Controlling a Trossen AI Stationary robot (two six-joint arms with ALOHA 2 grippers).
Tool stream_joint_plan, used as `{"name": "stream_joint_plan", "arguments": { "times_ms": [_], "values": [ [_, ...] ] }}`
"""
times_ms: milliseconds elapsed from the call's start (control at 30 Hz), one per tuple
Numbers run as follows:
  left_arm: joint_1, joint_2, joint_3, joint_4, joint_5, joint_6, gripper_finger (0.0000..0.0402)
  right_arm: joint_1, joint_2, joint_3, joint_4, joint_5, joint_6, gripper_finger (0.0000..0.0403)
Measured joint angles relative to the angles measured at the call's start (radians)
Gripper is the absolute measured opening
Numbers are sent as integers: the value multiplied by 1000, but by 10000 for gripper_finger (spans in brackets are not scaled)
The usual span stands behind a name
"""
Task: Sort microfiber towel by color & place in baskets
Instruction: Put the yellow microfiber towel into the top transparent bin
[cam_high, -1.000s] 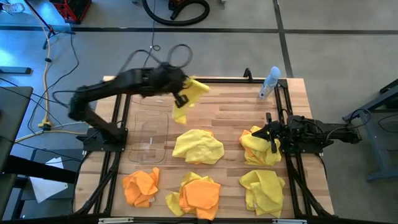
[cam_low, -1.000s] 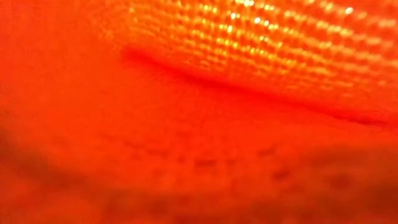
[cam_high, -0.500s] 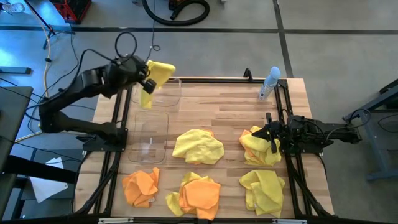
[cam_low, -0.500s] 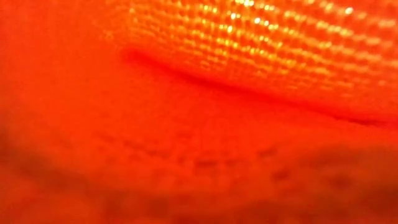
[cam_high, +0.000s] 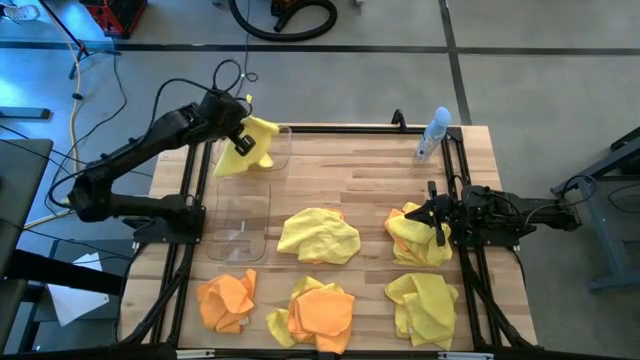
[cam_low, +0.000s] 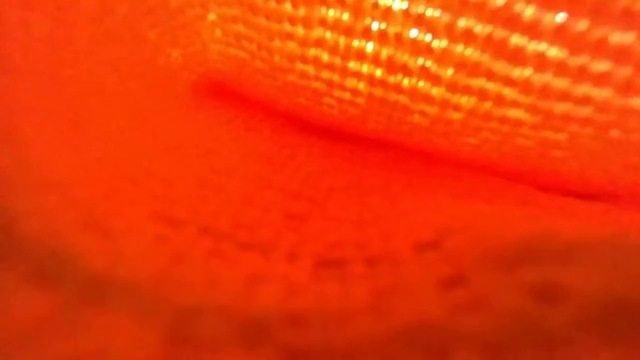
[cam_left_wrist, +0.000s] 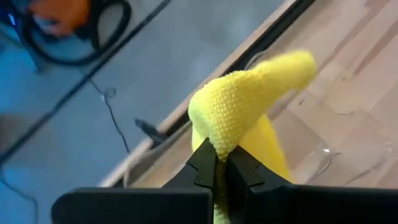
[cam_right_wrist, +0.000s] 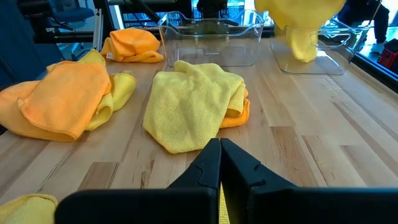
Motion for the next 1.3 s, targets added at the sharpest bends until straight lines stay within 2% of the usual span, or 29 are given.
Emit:
{"name": "stream_joint_plan", "arguments": {
  "times_ms": [167, 267, 433, 467, 700, 800, 900, 1033, 1100, 1300],
  "values": [
    [45, 0, -117, 130, 116, -31, 0, 0, 0, 0, 0, 0, 0, 0],
    [44, 11, -169, 253, 166, 6, 1, 0, 0, 0, 0, 0, 0, 0],
    [42, 77, -192, 381, 418, 232, 1, 0, 0, 0, 0, 0, 0, 0],
    [41, 90, -192, 404, 438, 276, 1, 0, 0, 0, 0, 0, 0, 0],
    [56, 143, -192, 495, 412, 537, 1, 0, 0, 0, 0, 0, 0, 0],
    [78, 137, -192, 478, 365, 559, 1, 0, 0, 0, 0, 0, 0, 0],
    [114, 125, -191, 349, 309, 470, 1, 0, 0, 0, 0, 0, 0, 0],
    [142, 127, -197, 176, 219, 274, 1, 0, 0, 0, 0, 0, 0, 0],
    [143, 127, -213, 167, 174, 203, 1, 0, 0, 0, 0, 0, 0, 0],
    [138, 127, -241, 221, 169, 59, 11, 0, 0, 0, 0, 0, 0, 0]
  ]
}}
